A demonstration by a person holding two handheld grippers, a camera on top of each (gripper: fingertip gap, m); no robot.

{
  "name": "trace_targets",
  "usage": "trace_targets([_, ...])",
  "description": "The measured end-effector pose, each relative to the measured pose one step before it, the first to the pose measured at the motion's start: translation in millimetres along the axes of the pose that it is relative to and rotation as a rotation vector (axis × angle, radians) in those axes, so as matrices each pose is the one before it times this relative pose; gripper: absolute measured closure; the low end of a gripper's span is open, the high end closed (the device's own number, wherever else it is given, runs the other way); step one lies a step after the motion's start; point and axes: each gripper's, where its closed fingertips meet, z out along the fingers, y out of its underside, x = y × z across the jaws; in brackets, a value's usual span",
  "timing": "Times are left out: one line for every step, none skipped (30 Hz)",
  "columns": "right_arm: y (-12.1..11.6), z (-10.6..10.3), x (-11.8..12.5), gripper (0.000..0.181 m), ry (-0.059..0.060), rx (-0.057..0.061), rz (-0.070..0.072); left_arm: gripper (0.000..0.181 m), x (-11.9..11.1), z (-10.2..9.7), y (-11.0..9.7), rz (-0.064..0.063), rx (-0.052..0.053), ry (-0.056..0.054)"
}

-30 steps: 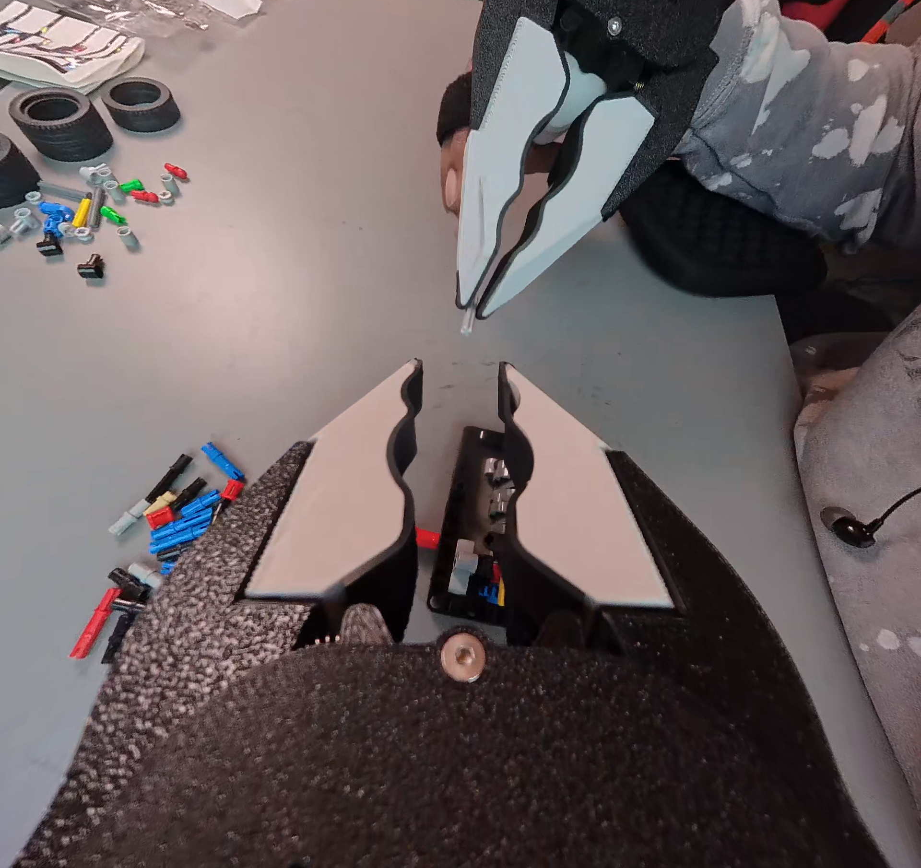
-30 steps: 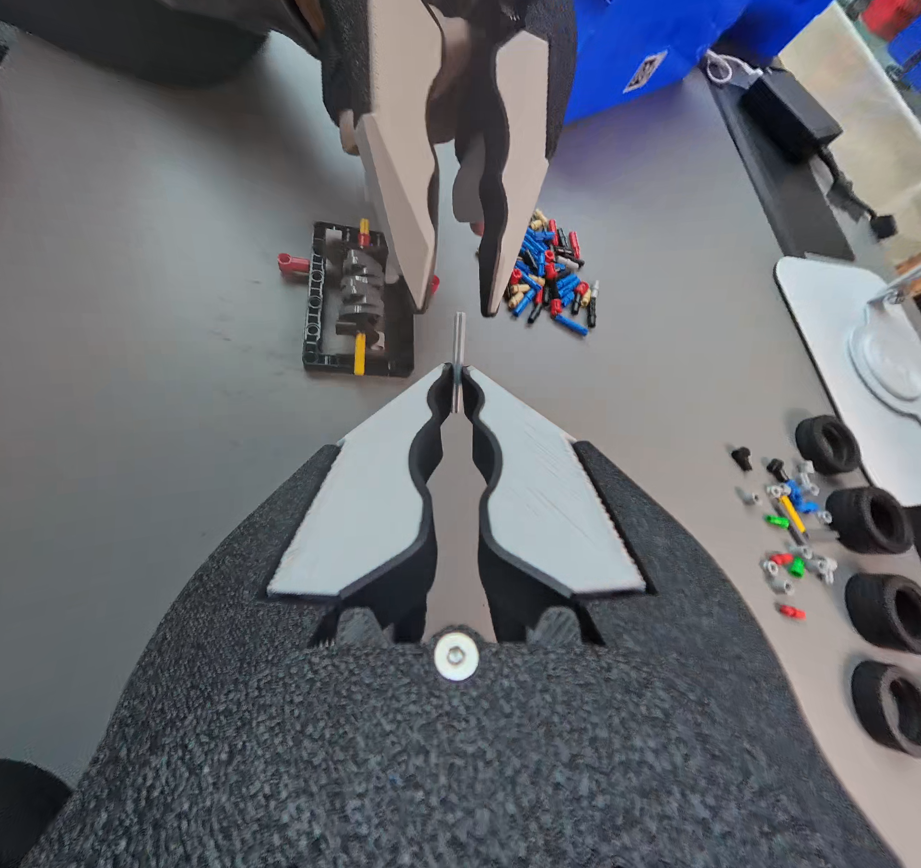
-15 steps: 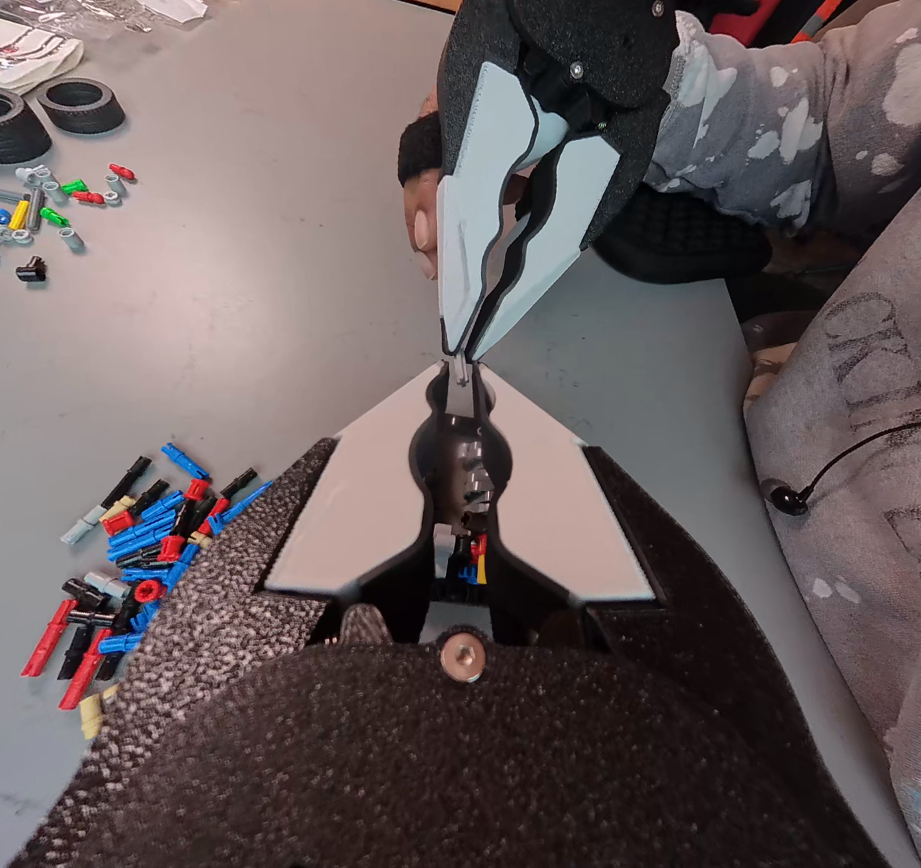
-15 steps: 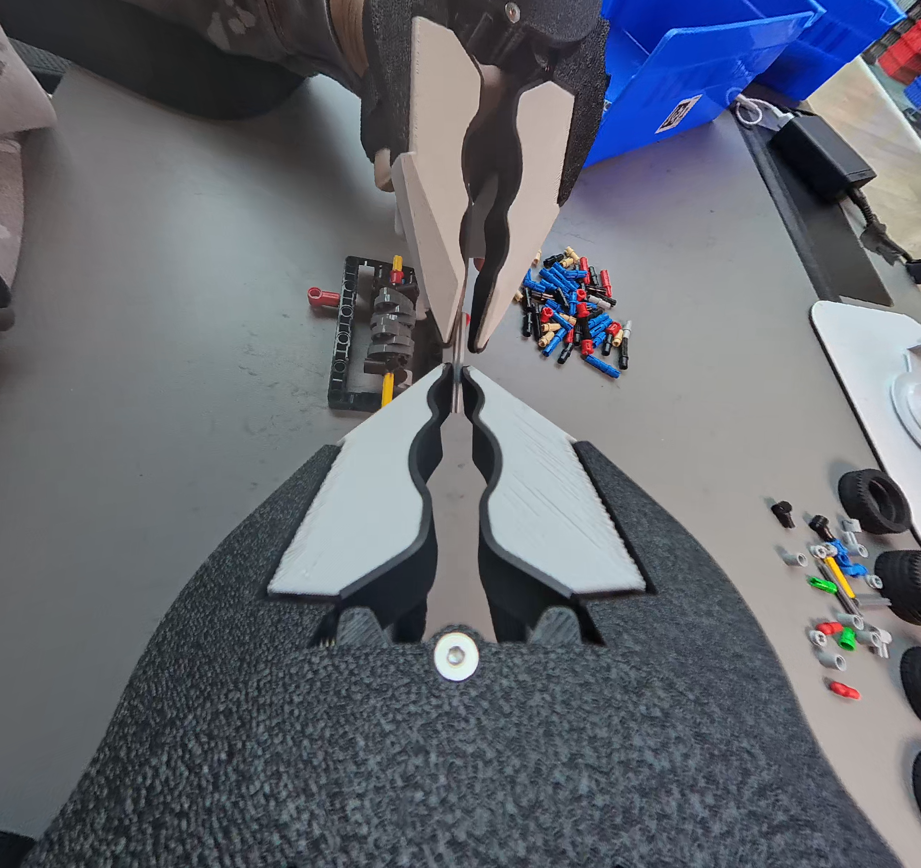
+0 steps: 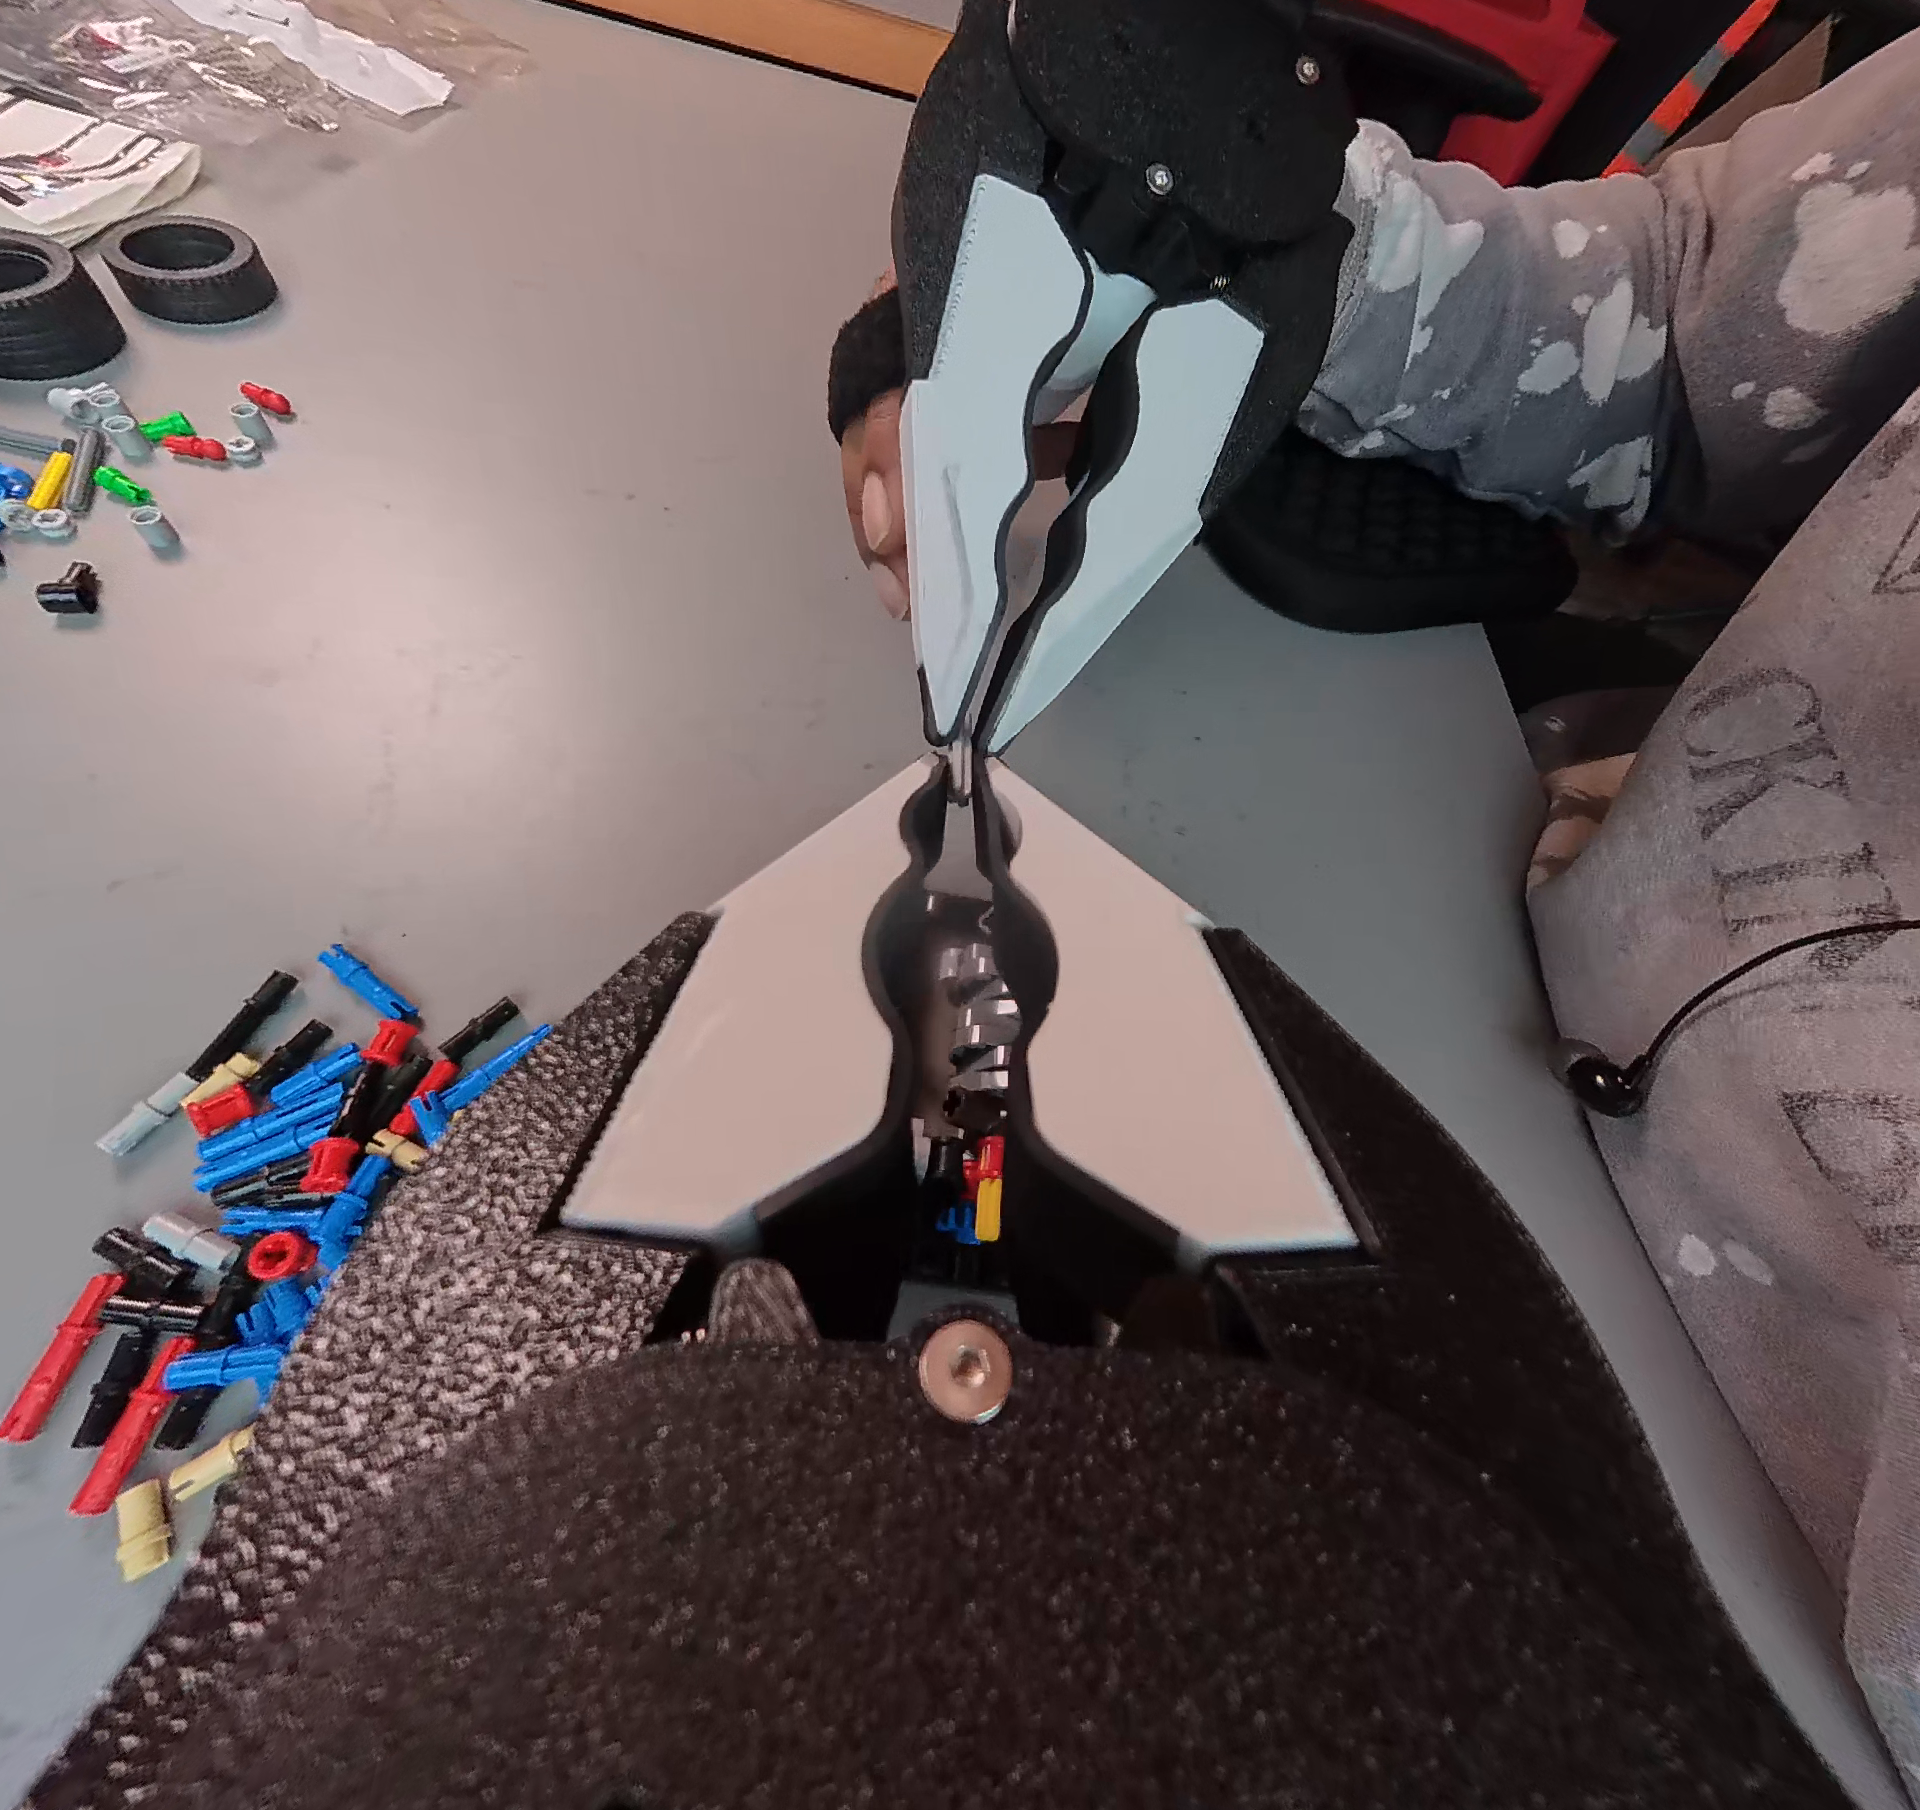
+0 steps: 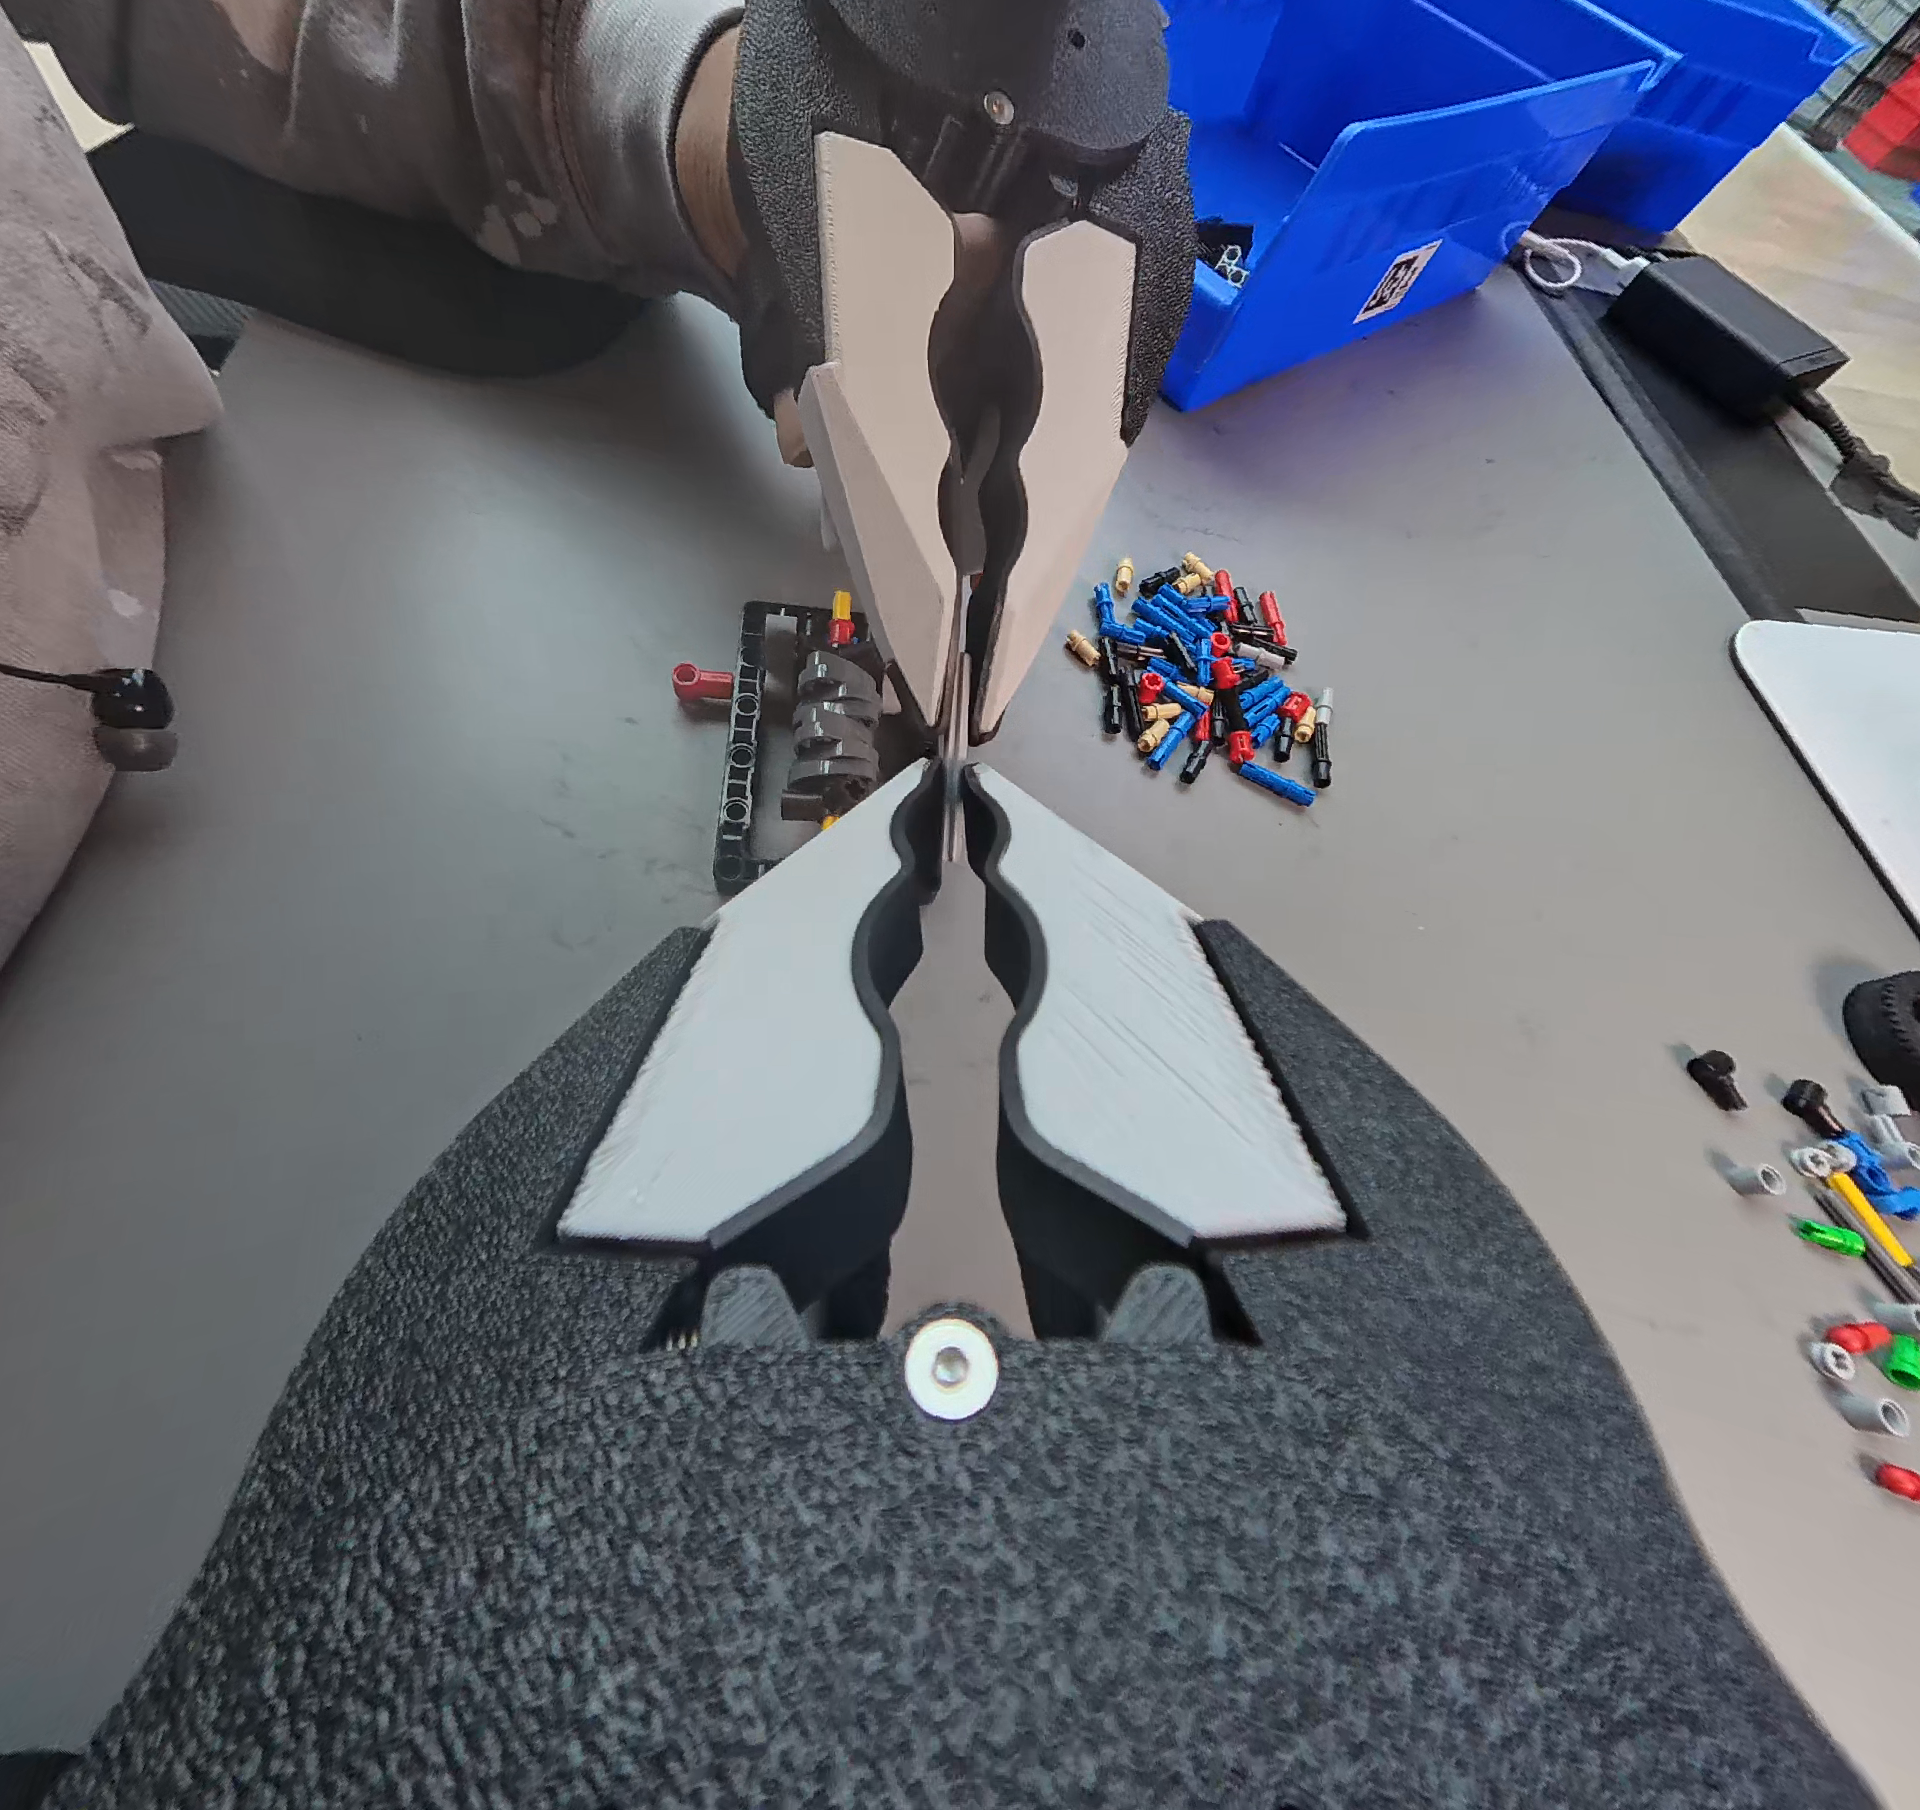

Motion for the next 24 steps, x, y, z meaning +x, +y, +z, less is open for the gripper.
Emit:
trace_targets([0.18,0.39,-0.42,0.178,-0.0050,0.0047,0.0076,0.177,0.33,-0.09,-0.10,0.0060,0.0010,-0.0017])
trace_targets([0.58,0.43,-0.34,0.178,-0.0047,0.0028,0.0072,0.177,0.65,0.03,0.00,0.0047,0.0016,0.0002])
trace_targets([1.59,0.72,0.10,0.178,-0.0021,-0.0031,0.0054,0.173,0.65,0.29,-0.10,0.0034,0.0011,0.0005])
trace_targets([2.11,1.09,-0.11,0.178,-0.0042,-0.0071,0.0030,0.166,0.46,0.39,-0.12,0.0031,-0.0004,-0.0007])
trace_targets([0.65,1.22,-0.59,0.178,-0.0054,0.0002,0.0030,0.164,0.80,0.52,0.83,0.0054,-0.0054,0.0018])
trace_targets([-0.30,1.20,-1.65,0.178,-0.0120,0.0049,0.0036,0.170,0.25,0.57,1.43,0.0072,-0.0083,-0.0007])
trace_targets([-0.26,1.30,-1.37,0.178,-0.0097,0.0029,0.0050,0.175,-0.66,0.11,1.13,0.0063,-0.0052,-0.0048])
trace_targets([0.10,1.23,-0.52,0.178,-0.0048,0.0008,0.0014,0.178,0.00,-0.33,0.72,0.0006,-0.0026,0.0027])
trace_targets([-0.34,0.75,-0.46,0.178,-0.0041,0.0043,0.0027,0.178,0.19,-0.75,0.51,-0.0055,-0.0021,0.0075])
trace_targets([-0.99,0.36,0.46,0.178,0.0000,0.0080,0.0064,0.178,-0.24,-0.91,-0.14,-0.0042,0.0017,0.0037])
trace_targets([-1.14,-0.23,0.49,0.178,-0.0023,0.0097,0.0081,0.178,-0.41,-1.03,-0.59,-0.0021,0.0048,0.0012])
trace_targets([-1.51,-0.58,0.59,0.178,-0.0023,0.0117,0.0090,0.178,-0.34,-0.83,-1.08,-0.0022,0.0066,0.0007])
trace_targets([-2.11,-0.98,1.08,0.178,0.0017,0.0156,0.0080,0.178,-0.35,-1.03,-1.91,-0.0006,0.0116,-0.0012])
trace_targets([-2.73,-1.10,1.57,0.178,0.0038,0.0186,0.0091,0.178,-0.83,-1.39,-2.52,-0.0005,0.0170,-0.0023])
trace_targets([-3.53,-1.36,2.69,0.178,0.0108,0.0236,0.0103,0.178,-1.35,-1.78,-3.36,-0.0057,0.0235,-0.0032])
trace_targets([-4.58,-1.50,3.61,0.177,0.0155,0.0301,0.0104,0.178,-2.03,-2.31,-4.20,-0.0111,0.0304,-0.0035])
trace_targets([-4.60,-1.94,4.19,0.178,0.0181,0.0328,0.0120,0.179,-2.53,-2.91,-4.64,-0.0108,0.0342,-0.0035])
trace_targets([-4.15,-2.45,4.05,0.176,0.0146,0.0321,0.0115,0.179,-2.80,-3.49,-5.07,-0.0071,0.0385,-0.0030])
trace_targets([-3.74,-2.72,3.90,0.171,0.0130,0.0317,0.0148,0.179,-2.95,-3.77,-5.47,-0.0103,0.0409,-0.0040])
trace_targets([-3.90,-2.61,3.56,0.167,0.0116,0.0311,0.0170,0.179,-2.73,-3.56,-5.54,-0.0168,0.0379,-0.0023])
trace_targets([-3.99,-2.38,2.72,0.165,0.0090,0.0295,0.0158,0.179,-0.88,-3.06,-5.29,-0.0145,0.0349,0.0064])
trace_targets([-3.71,-1.67,1.77,0.163,0.0074,0.0238,0.0111,0.179,0.34,-2.36,-4.55,-0.0080,0.0297,0.0084])
trace_targets([-3.17,-0.90,0.97,0.162,0.0073,0.0174,0.0025,0.179,0.85,-1.17,-3.17,-0.0039,0.0194,0.0068])
trace_targets([-2.31,0.19,-0.45,0.162,0.0022,0.0103,-0.0041,0.179,1.45,-0.14,-1.51,-0.0010,0.0099,0.0072])
